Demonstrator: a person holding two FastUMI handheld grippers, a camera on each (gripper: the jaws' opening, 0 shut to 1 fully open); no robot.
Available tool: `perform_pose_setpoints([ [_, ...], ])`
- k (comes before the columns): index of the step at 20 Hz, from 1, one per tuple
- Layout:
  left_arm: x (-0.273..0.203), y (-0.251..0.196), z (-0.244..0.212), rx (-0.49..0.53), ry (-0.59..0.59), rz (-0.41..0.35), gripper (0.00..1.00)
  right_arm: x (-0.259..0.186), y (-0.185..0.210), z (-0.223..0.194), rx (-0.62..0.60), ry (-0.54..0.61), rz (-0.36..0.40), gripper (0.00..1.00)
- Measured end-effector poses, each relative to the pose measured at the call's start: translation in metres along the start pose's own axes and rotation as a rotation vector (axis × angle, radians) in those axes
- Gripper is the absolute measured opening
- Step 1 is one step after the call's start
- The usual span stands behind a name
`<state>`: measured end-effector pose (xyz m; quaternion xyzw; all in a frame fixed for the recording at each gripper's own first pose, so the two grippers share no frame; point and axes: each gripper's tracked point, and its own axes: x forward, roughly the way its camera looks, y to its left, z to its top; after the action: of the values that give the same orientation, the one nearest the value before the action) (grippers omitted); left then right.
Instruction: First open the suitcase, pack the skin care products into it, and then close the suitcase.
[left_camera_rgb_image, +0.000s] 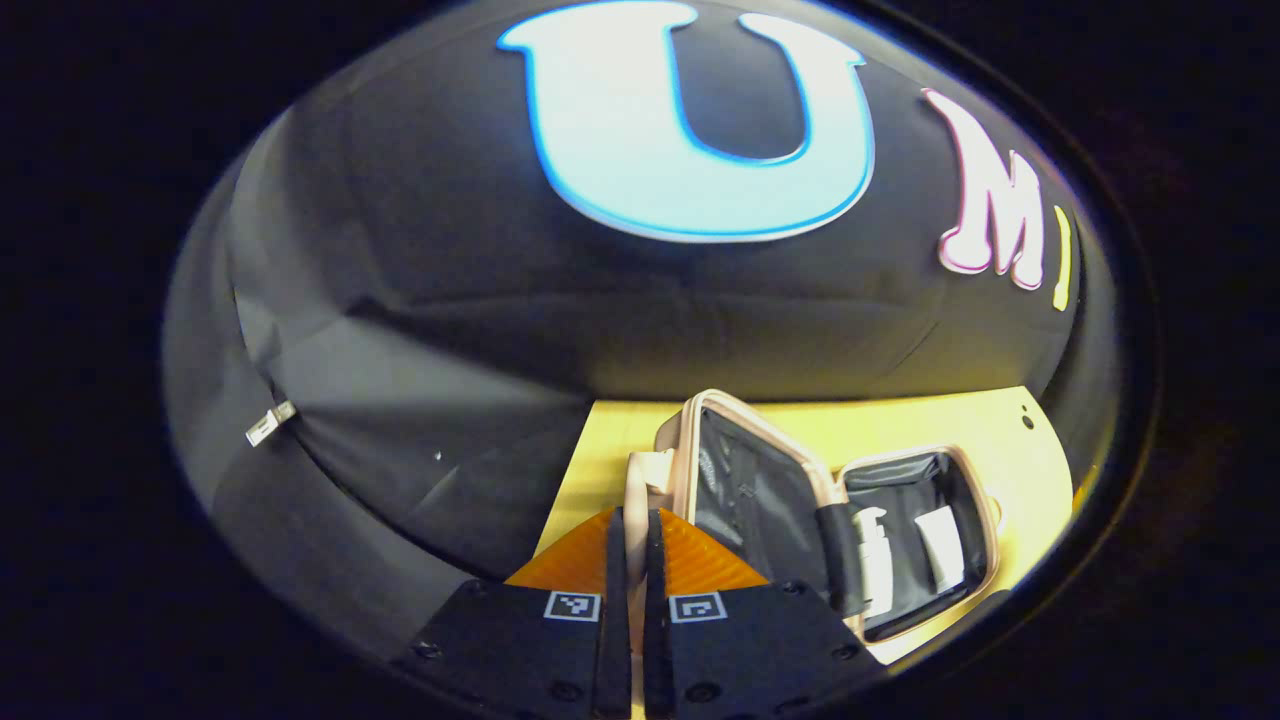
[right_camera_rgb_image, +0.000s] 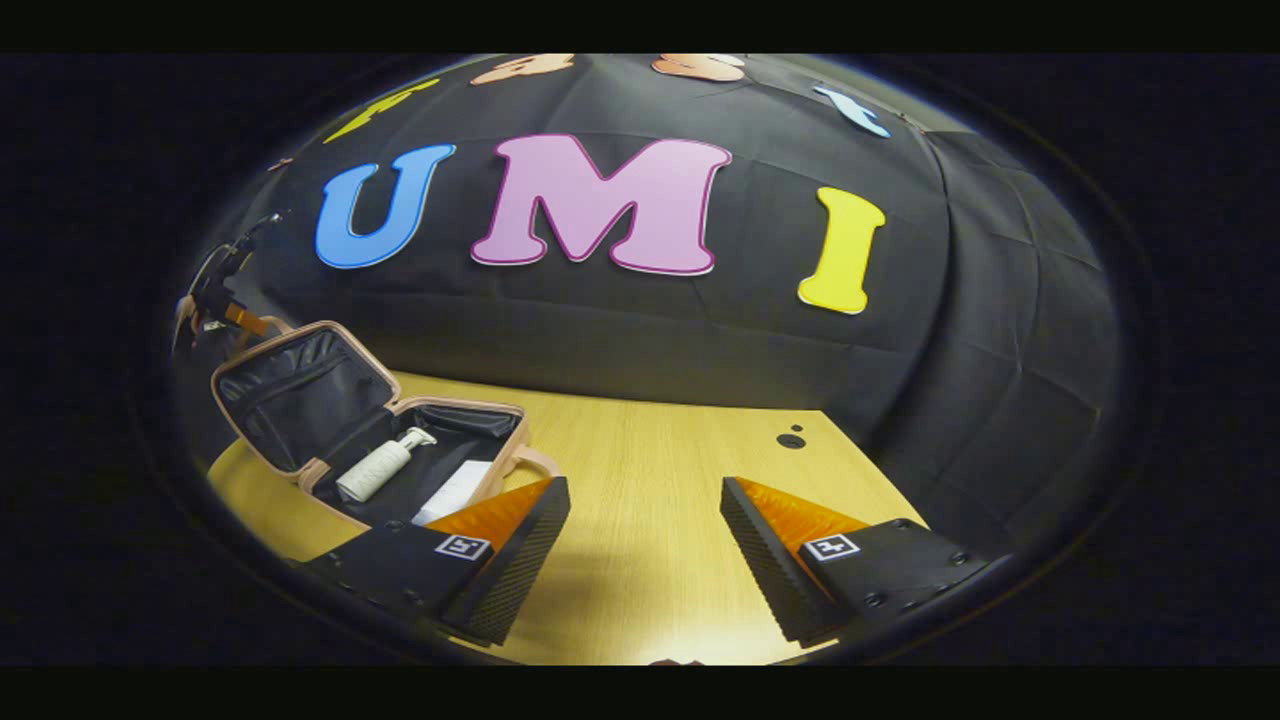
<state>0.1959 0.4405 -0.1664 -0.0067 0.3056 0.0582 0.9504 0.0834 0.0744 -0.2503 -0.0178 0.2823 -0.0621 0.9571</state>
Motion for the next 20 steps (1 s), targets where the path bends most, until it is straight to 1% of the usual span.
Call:
perform_pose_setpoints([
  [3,-0.029,-0.046,0.029,0.005,-0.070,-0.044,0.11,0.000,-0.008,0.000,0.001,-0.002,0.012,0.97],
  [6,-0.056,-0.102,0.046,-0.036,-0.137,-0.106,0.11,0.001,-0.016,-0.003,-0.006,-0.002,0.034,0.97],
  [11,-0.088,-0.200,0.055,-0.204,-0.224,-0.252,0.11,0.003,-0.031,-0.009,0.019,0.005,0.080,0.97],
  [12,-0.088,-0.230,0.055,-0.251,-0.243,-0.287,0.11,0.004,-0.038,-0.009,0.021,-0.001,0.083,0.98],
  [13,-0.087,-0.250,0.055,-0.282,-0.252,-0.314,0.11,0.004,-0.043,-0.009,0.026,-0.007,0.088,0.98],
  [16,-0.083,-0.322,0.036,-0.353,-0.232,-0.424,0.11,0.011,-0.054,-0.012,0.039,-0.006,0.110,0.97],
  [17,-0.075,-0.348,0.025,-0.359,-0.214,-0.451,0.11,0.015,-0.060,-0.012,0.047,-0.007,0.113,0.98],
  [19,-0.061,-0.392,-0.005,-0.343,-0.173,-0.482,0.11,0.019,-0.073,-0.007,0.053,-0.030,0.103,0.97],
  [20,-0.051,-0.412,-0.021,-0.333,-0.153,-0.491,0.11,0.021,-0.078,-0.004,0.049,-0.048,0.096,1.00],
])
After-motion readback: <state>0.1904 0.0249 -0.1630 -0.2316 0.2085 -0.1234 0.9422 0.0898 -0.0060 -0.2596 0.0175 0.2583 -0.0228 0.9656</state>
